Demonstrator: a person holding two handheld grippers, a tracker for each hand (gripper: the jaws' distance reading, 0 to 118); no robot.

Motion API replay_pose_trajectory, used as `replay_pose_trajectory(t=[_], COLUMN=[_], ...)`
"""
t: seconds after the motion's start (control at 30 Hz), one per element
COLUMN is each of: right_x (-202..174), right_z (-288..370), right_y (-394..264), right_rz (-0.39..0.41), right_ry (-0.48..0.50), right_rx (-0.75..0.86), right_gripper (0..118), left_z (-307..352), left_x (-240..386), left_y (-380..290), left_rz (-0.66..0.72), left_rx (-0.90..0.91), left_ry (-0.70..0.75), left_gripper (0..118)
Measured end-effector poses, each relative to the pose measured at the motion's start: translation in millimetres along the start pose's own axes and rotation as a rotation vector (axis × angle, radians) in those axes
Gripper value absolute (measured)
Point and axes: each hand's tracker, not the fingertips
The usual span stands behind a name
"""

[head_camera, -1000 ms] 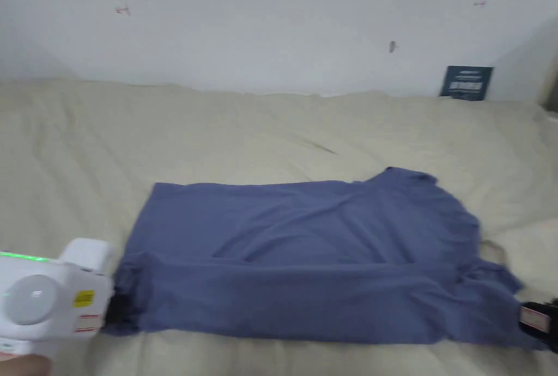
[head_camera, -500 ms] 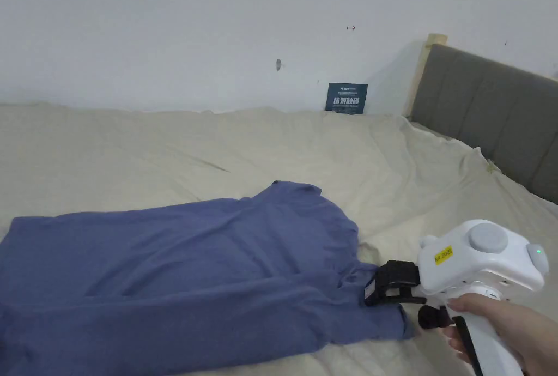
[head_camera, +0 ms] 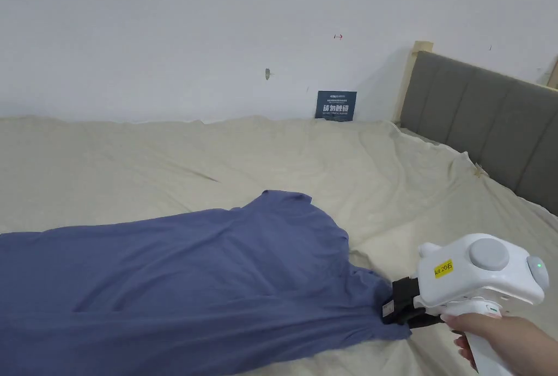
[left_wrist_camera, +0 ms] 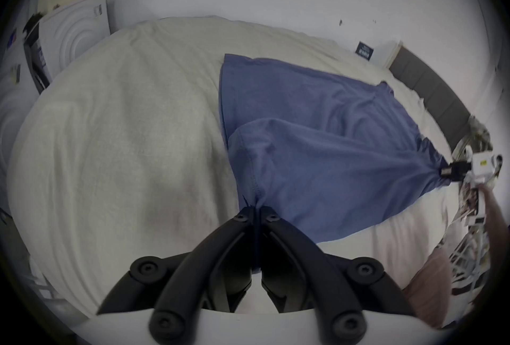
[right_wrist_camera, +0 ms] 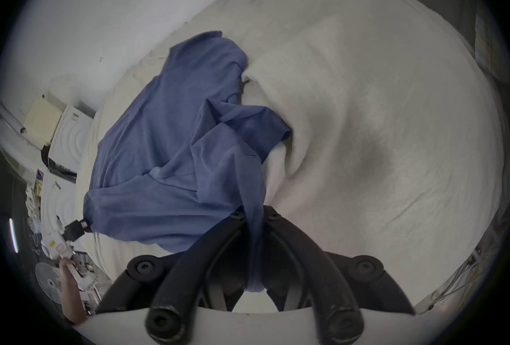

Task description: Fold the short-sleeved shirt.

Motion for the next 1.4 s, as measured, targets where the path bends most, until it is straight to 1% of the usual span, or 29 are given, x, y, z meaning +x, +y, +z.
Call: replay_pose_trajectory(t=[0.07, 0.23, 0.27, 0.3, 0.43, 0.5, 0.53, 0.57, 0.63, 0.67, 0.73, 0.8, 0.87, 0.93, 0.97, 1.0, 1.03, 1.07, 1.1, 1.13, 1.17, 1.23, 1.27, 1.3, 1.37, 1.4], right_x=[-4, -10, -9, -7, -4, -5, -3, -1, 5, 10, 26, 39, 48, 55, 55, 54, 60, 60, 60, 59, 59, 54, 51, 46, 28, 17], right_z=[12, 49, 56, 66, 101, 119, 129, 135, 146, 145, 134, 110, 83, 60, 55, 51, 47, 47, 51, 57, 67, 93, 105, 119, 141, 148], right_y=[2, -1, -3, -5, -18, -29, -36, -42, -57, -64, -77, -90, -102, -111, -114, -116, -114, -115, -115, -116, -115, -110, -109, -108, -112, -114], right_rz=[0.027, 0.075, 0.078, 0.075, 0.059, 0.053, 0.057, 0.069, 0.071, 0.050, 0.000, -0.001, -0.018, -0.028, -0.025, -0.025, -0.028, -0.020, 0.007, 0.015, 0.018, 0.010, 0.010, 0.030, 0.086, 0.122], right_ry=[0.003, 0.022, 0.031, 0.062, 0.105, 0.111, 0.129, 0.141, 0.121, 0.103, 0.109, 0.088, 0.033, -0.004, -0.003, -0.006, -0.017, -0.045, -0.086, -0.104, -0.106, -0.068, -0.056, -0.037, -0.057, -0.049], right_rx=[-0.012, 0.020, 0.031, 0.036, 0.064, 0.069, 0.072, 0.068, 0.066, 0.048, 0.010, -0.012, -0.058, -0.096, -0.093, -0.092, -0.087, -0.078, -0.059, -0.022, 0.014, 0.103, 0.142, 0.195, 0.350, 0.411], right_gripper=[5, 5, 5, 5, 5, 5, 5, 5, 5, 5, 5, 5, 5, 5, 9, 27, 66, 66, 76, 92, 102, 102, 102, 102, 102, 101], left_z=[11, 32, 35, 38, 54, 73, 82, 89, 100, 101, 92, 76, 57, 41, 37, 35, 35, 38, 41, 47, 54, 72, 82, 88, 97, 102], left_x=[-3, 1, 2, 3, 3, -2, -5, -6, -3, -2, 0, -1, -5, -6, -6, -5, -4, -3, -3, -4, -5, -6, -4, -1, 7, 12], left_y=[4, 7, 5, 4, -1, -6, -9, -13, -25, -33, -49, -65, -77, -88, -89, -90, -89, -89, -88, -87, -85, -79, -77, -69, -60, -56], left_rz=[0.018, 0.039, 0.041, 0.039, 0.043, 0.138, 0.166, 0.171, 0.130, 0.089, 0.027, 0.009, 0.002, -0.039, -0.050, -0.052, -0.055, -0.055, -0.048, -0.035, -0.024, -0.022, -0.010, 0.007, 0.042, 0.049], left_rx=[0.016, 0.049, 0.056, 0.059, 0.094, 0.134, 0.143, 0.149, 0.126, 0.091, 0.027, -0.015, -0.105, -0.148, -0.155, -0.153, -0.149, -0.142, -0.120, -0.087, -0.025, 0.063, 0.093, 0.116, 0.150, 0.188], left_ry=[-0.012, -0.047, -0.053, -0.062, -0.074, -0.165, -0.206, -0.219, -0.194, -0.162, -0.117, -0.090, -0.070, -0.015, -0.007, -0.009, -0.007, 0.001, 0.007, 0.019, 0.027, 0.000, -0.010, -0.042, -0.070, -0.074], left_gripper=[4, 4, 4, 4, 4, 4, 4, 4, 4, 4, 4, 4, 4, 4, 4, 5, 15, 15, 20, 34, 62, 117, 117, 117, 118, 118])
